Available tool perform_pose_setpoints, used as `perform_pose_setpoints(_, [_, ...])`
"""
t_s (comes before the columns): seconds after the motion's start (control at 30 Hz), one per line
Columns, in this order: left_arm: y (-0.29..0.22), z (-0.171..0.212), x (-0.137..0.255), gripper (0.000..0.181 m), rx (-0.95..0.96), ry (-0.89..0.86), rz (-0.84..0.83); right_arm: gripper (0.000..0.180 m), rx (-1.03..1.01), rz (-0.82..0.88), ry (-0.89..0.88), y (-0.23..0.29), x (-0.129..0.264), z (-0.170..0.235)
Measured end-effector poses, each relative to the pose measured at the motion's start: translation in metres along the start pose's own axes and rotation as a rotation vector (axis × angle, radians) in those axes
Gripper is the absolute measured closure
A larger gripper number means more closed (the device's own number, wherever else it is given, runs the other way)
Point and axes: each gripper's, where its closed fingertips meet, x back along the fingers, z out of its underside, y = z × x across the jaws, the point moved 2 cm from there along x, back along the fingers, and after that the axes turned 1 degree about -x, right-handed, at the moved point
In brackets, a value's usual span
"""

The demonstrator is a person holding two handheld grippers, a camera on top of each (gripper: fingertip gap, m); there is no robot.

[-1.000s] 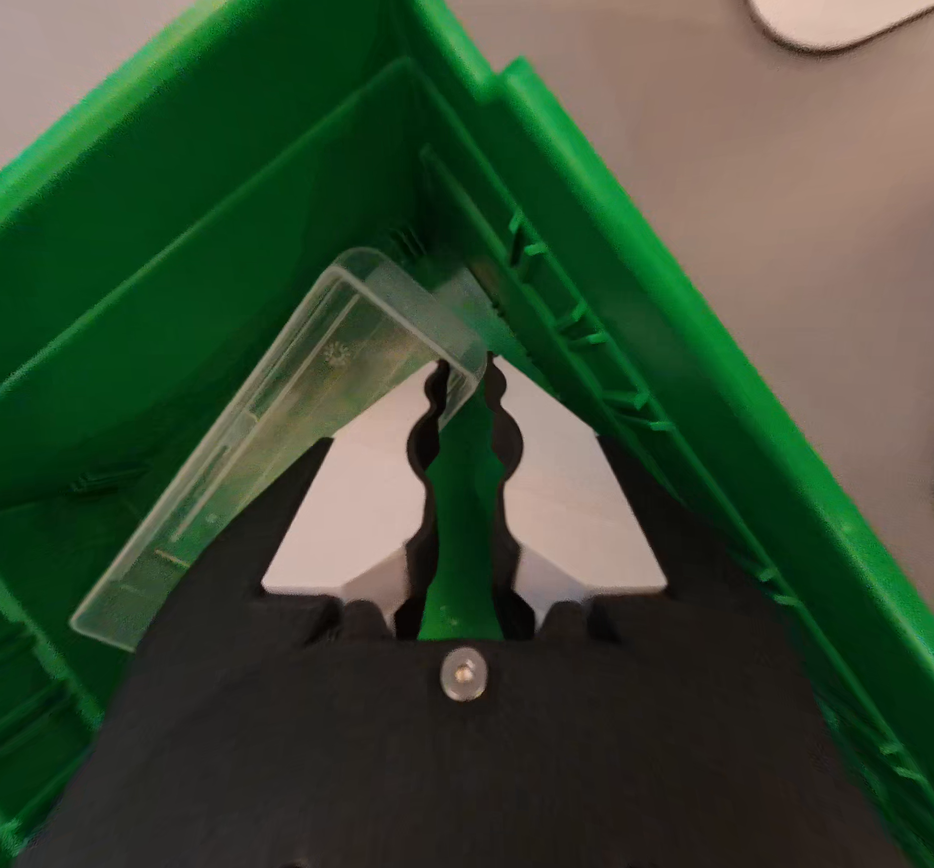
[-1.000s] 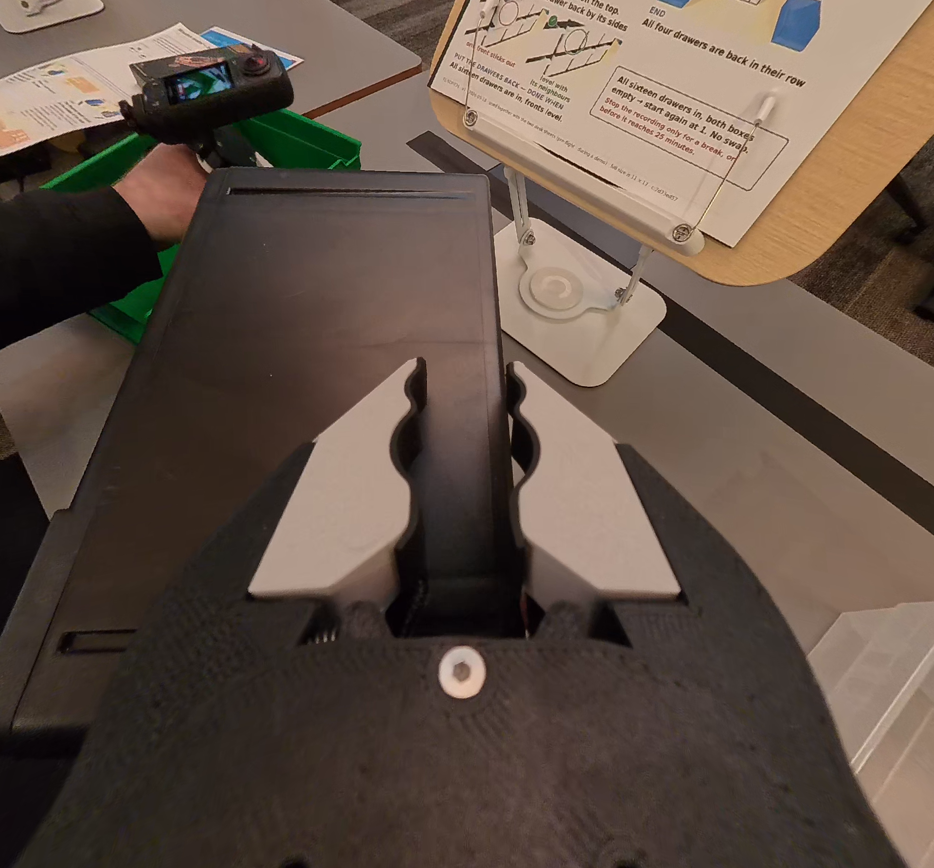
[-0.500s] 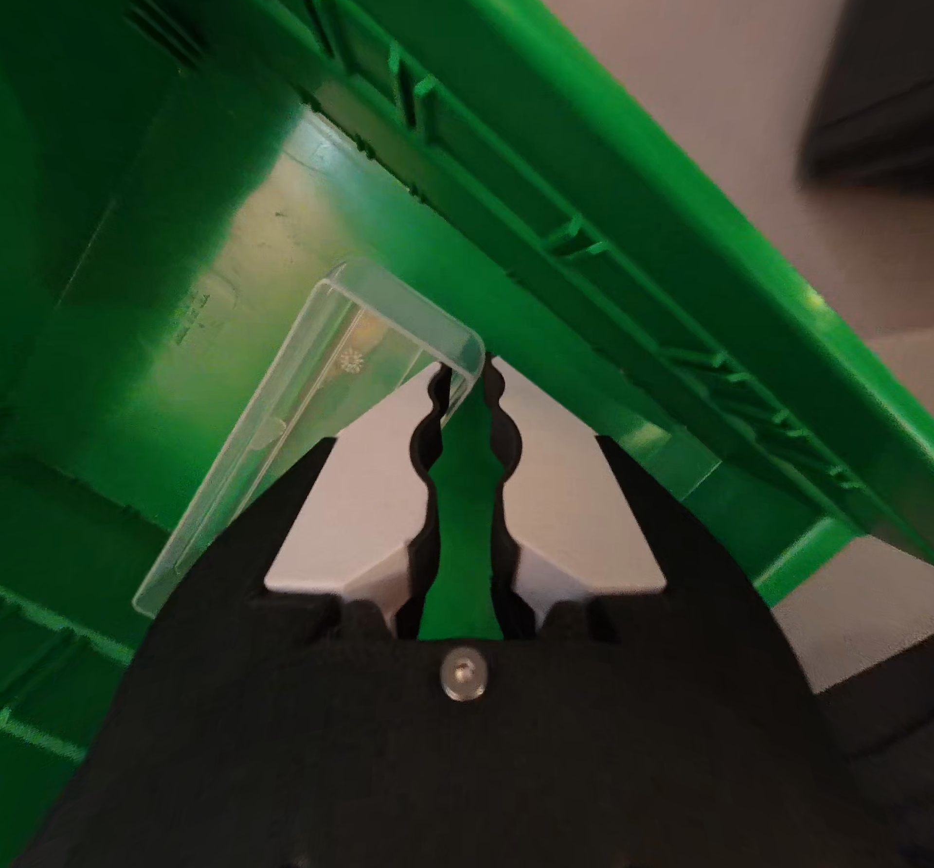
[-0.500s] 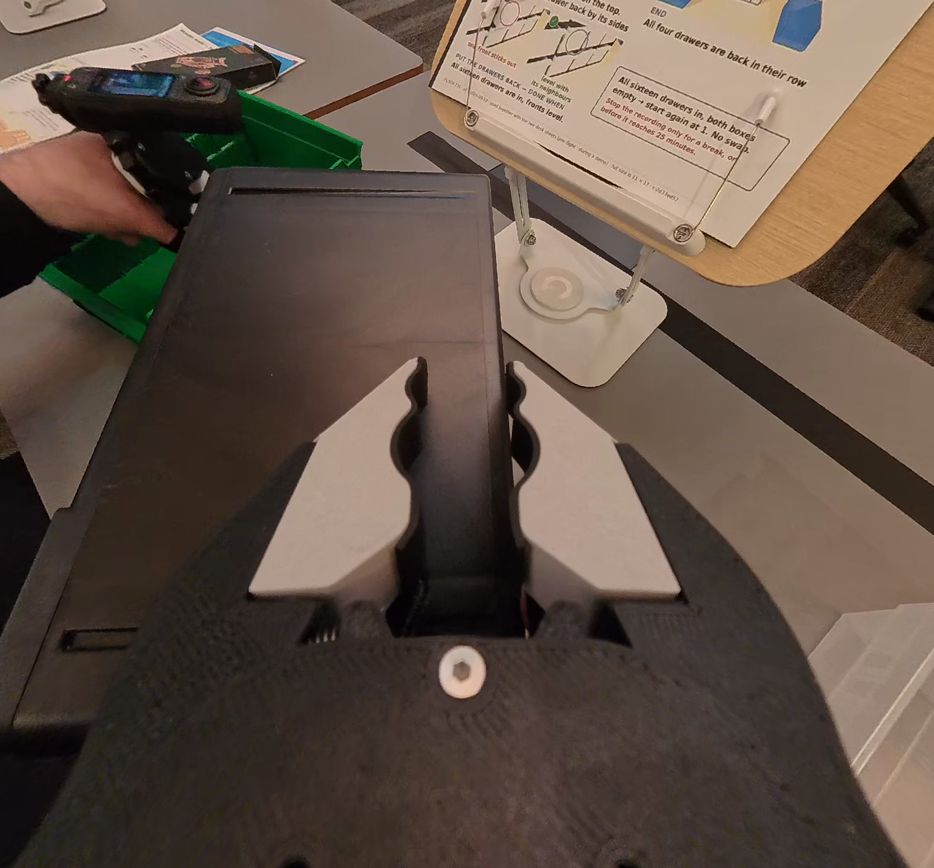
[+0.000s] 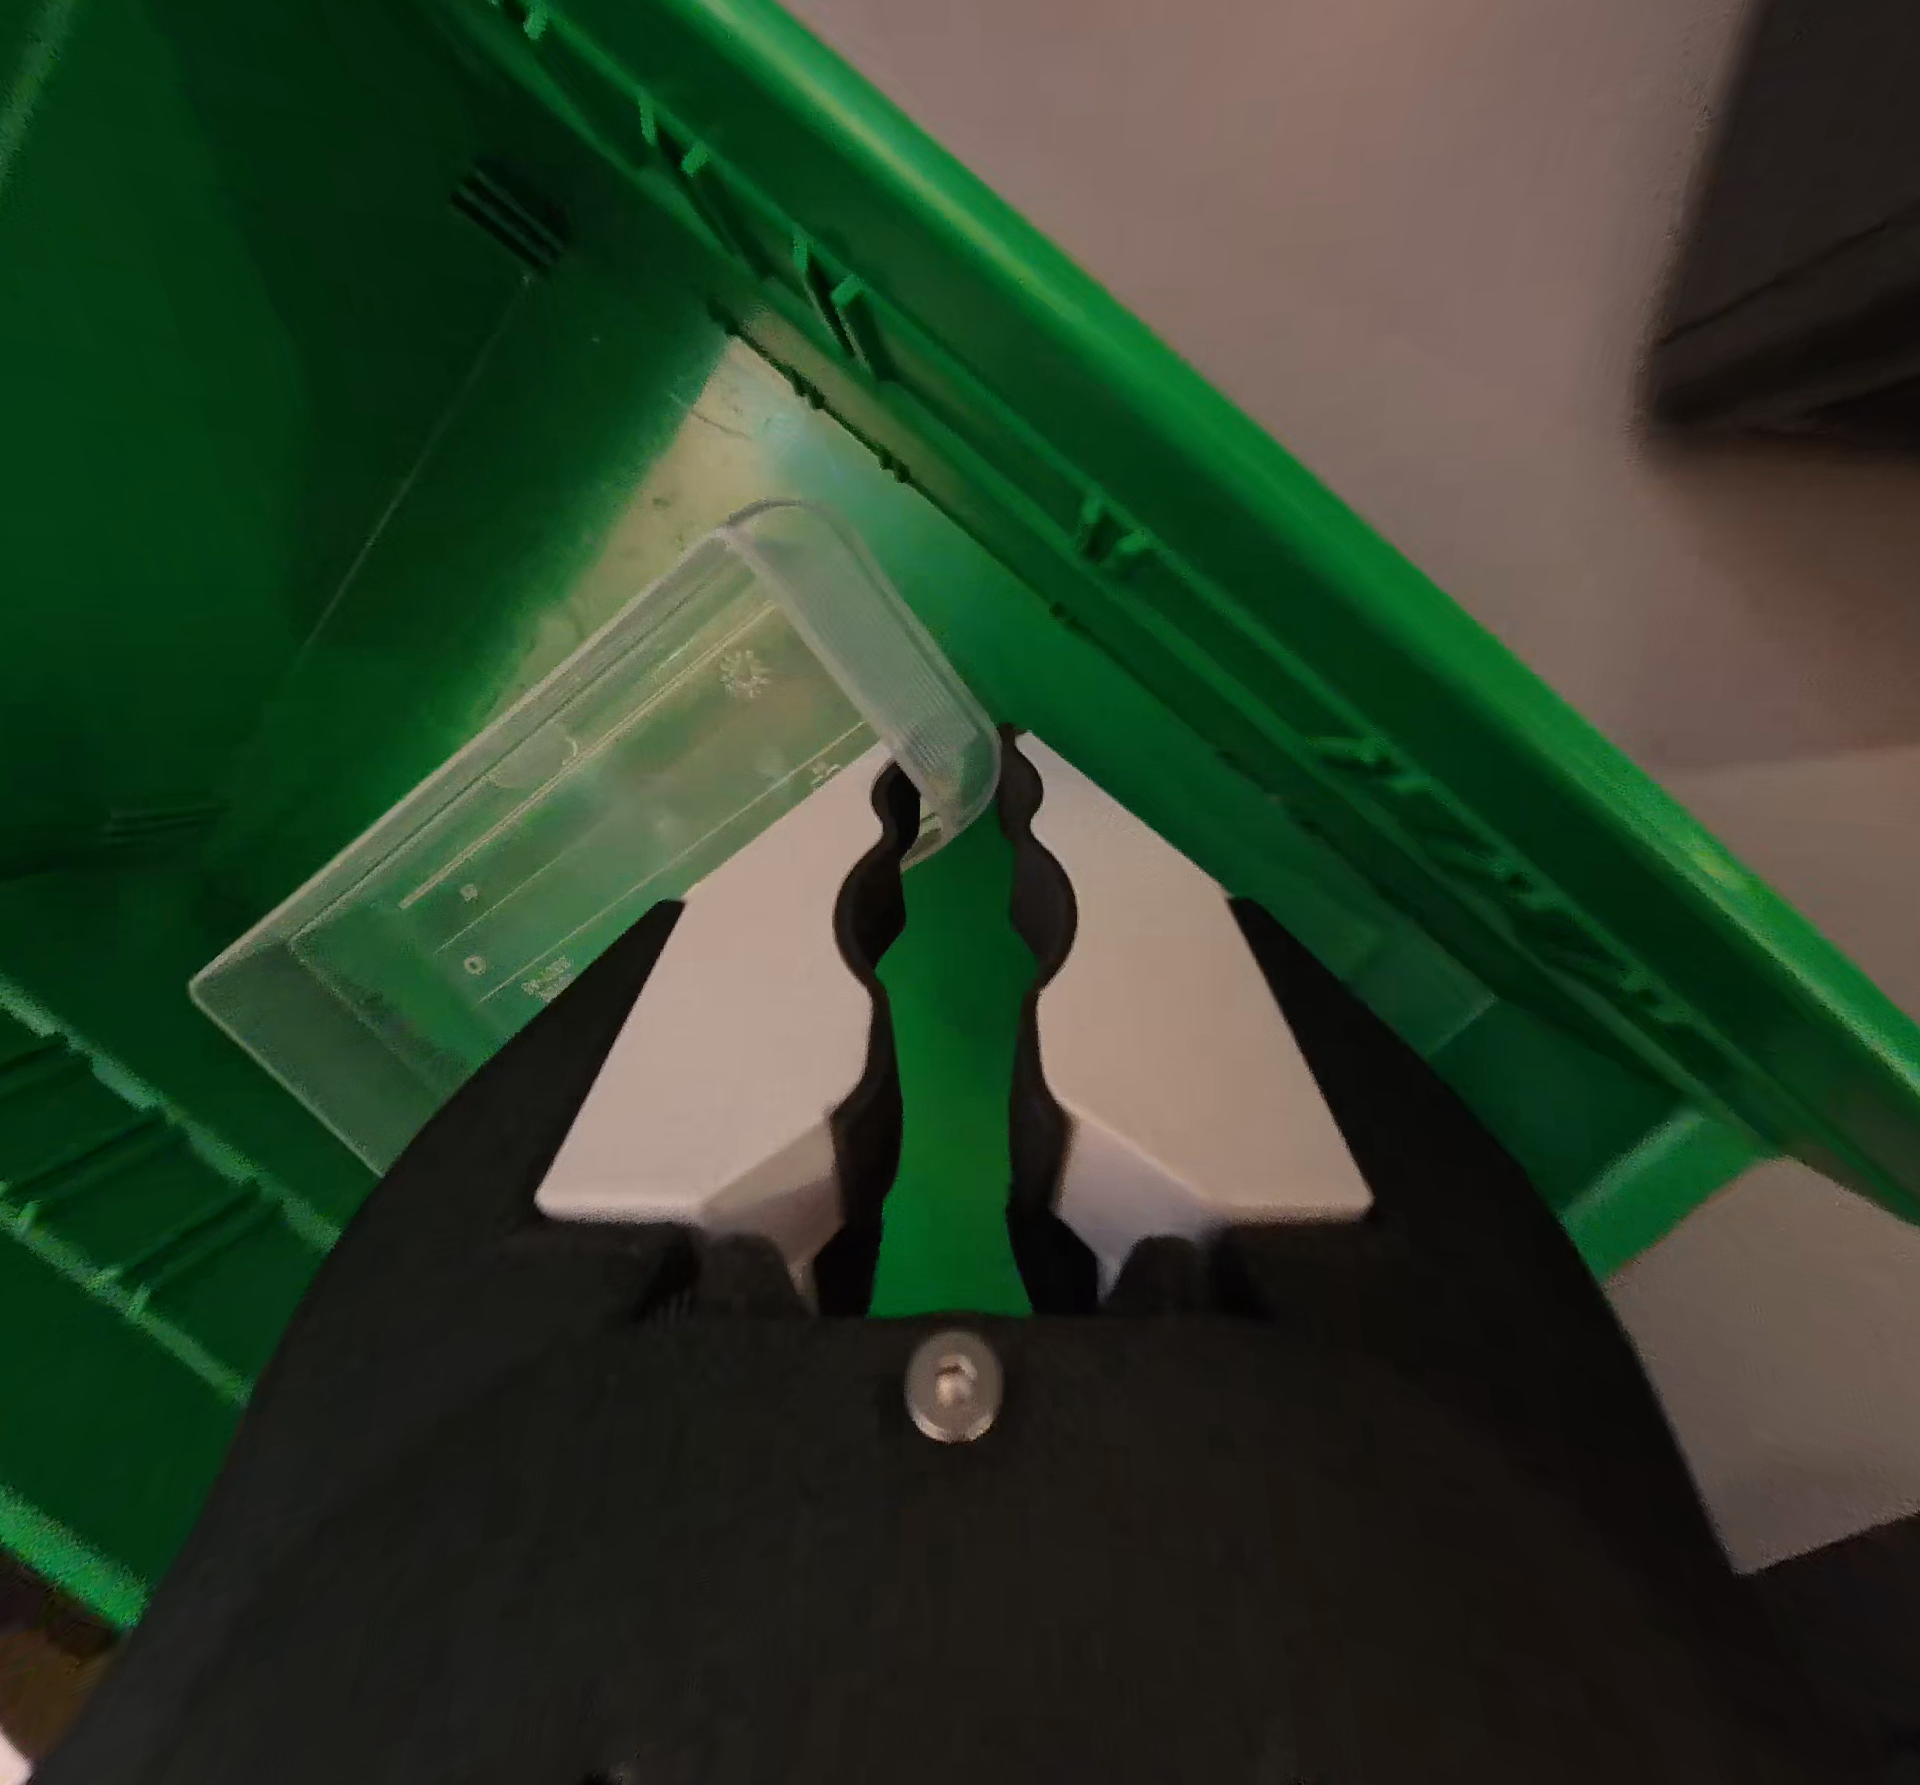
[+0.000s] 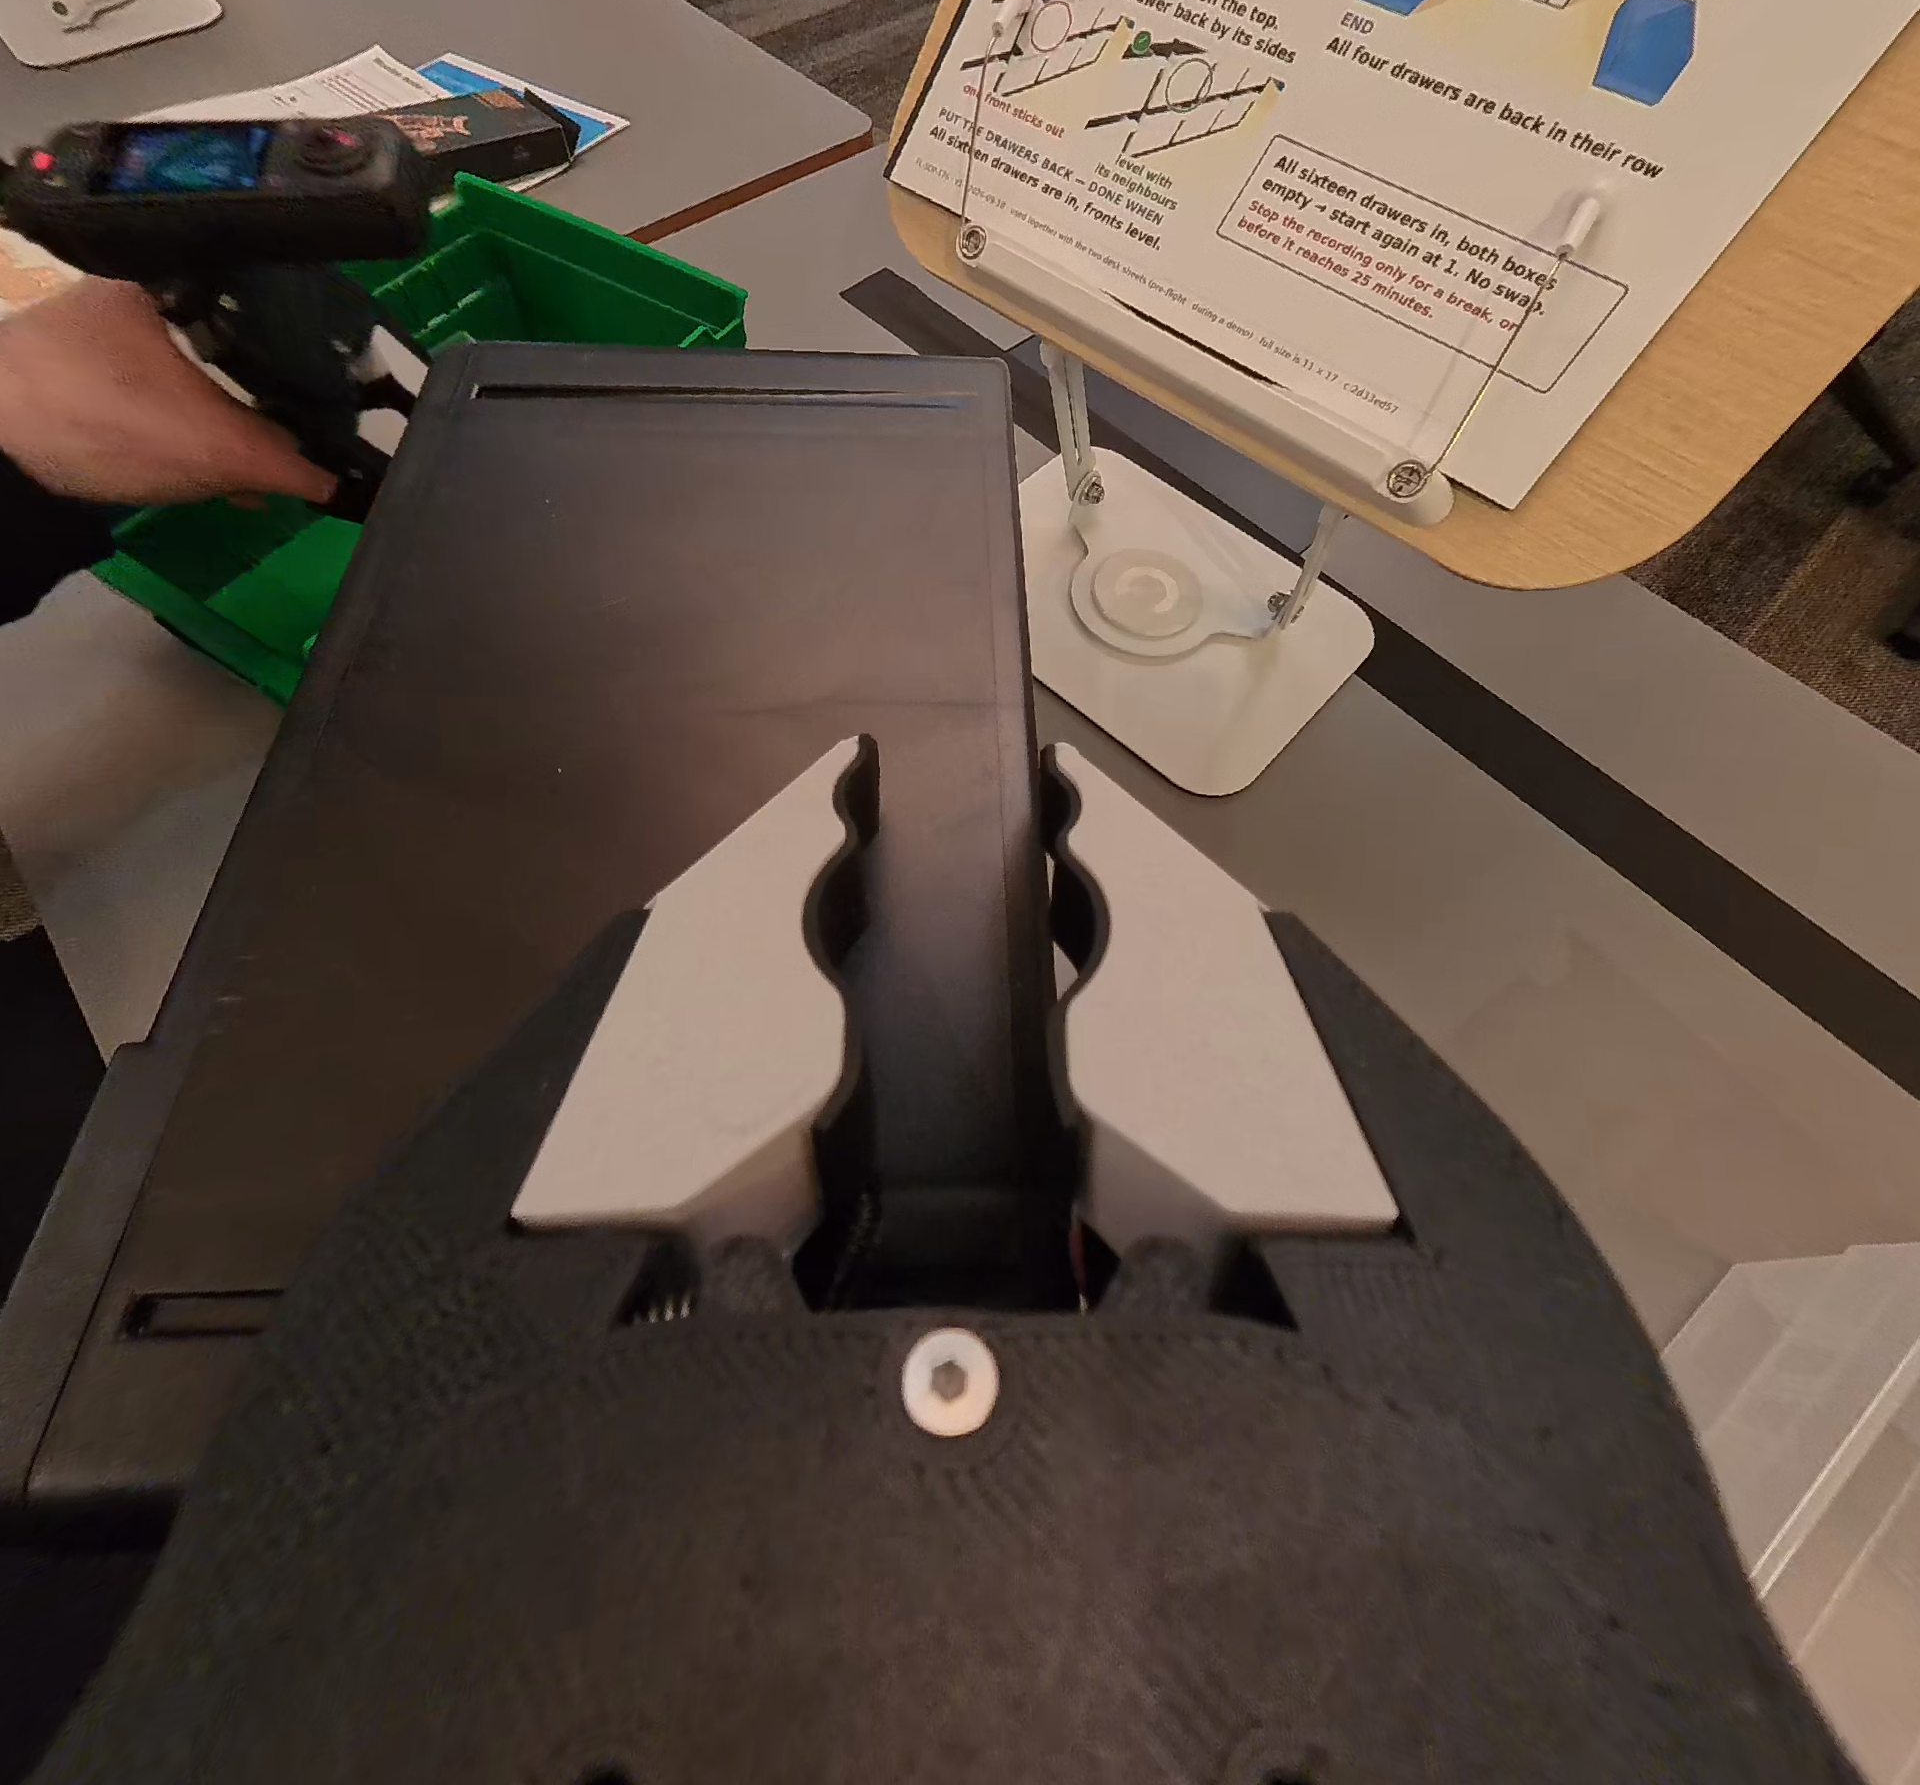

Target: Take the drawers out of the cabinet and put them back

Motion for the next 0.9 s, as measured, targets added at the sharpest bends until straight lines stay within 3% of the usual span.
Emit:
perform_pose_setpoints(0.03, [-0.001, 0.001, 0.007, 0.168, -0.004, -0.011, -0.007, 0.151, 0.000, 0.000, 0.000, 0.000, 0.000, 0.000])
perform_pose_setpoints(0.23, [-0.024, 0.004, 0.062, 0.168, -0.059, -0.079, 0.007, 0.151, 0.001, 0.000, -0.001, 0.000, 0.000, 0.000])
perform_pose_setpoints(0.4, [-0.051, -0.008, 0.132, 0.168, -0.120, -0.194, -0.019, 0.150, -0.001, 0.000, 0.001, 0.000, 0.000, 0.000])
perform_pose_setpoints(0.53, [-0.100, -0.011, 0.178, 0.168, -0.272, -0.295, 0.027, 0.150, -0.001, 0.001, 0.000, 0.000, 0.000, 0.000])
perform_pose_setpoints(0.67, [-0.168, 0.004, 0.188, 0.168, -0.489, -0.289, 0.118, 0.150, -0.001, 0.002, -0.001, 0.000, 0.000, 0.000])
perform_pose_setpoints(0.9, [-0.260, 0.049, 0.157, 0.168, -0.782, -0.158, 0.282, 0.150, -0.002, 0.003, -0.002, 0.000, 0.000, 0.000])
